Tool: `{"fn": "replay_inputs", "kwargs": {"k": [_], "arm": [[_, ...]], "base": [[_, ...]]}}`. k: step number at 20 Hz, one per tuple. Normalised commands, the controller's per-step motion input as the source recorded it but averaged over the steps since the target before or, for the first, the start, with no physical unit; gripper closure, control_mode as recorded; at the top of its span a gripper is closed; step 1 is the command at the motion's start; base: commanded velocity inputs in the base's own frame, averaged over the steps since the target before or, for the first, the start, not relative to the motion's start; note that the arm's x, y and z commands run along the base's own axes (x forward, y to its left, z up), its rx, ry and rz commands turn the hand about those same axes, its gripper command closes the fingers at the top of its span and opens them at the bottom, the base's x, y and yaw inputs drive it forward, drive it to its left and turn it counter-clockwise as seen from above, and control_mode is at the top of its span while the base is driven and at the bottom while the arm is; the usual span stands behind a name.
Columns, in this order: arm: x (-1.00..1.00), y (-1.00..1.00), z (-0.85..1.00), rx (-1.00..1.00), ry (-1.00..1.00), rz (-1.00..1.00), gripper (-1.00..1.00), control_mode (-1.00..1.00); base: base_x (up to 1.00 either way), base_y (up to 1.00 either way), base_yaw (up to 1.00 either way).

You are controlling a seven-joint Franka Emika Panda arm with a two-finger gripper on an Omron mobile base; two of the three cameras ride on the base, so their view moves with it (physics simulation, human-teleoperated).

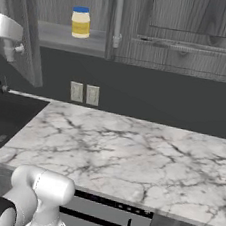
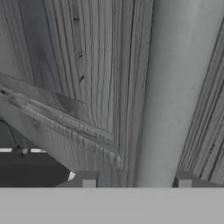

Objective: Move the mayonnaise and condiment bottle from the cabinet to the dining counter.

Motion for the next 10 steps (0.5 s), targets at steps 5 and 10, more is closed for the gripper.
{"fn": "replay_inputs", "kwargs": {"k": [5, 10], "arm": [[-0.41, 0.13, 0.01, 0.01, -0.01, 0.0, -1.0, -1.0], [-0.67, -0.22, 0.02, 0.17, -0.03, 0.0, -1.0, -1.0]], "base": [[0.0, 0.0, 0.0], [0.0, 0.0, 0.0]]}}
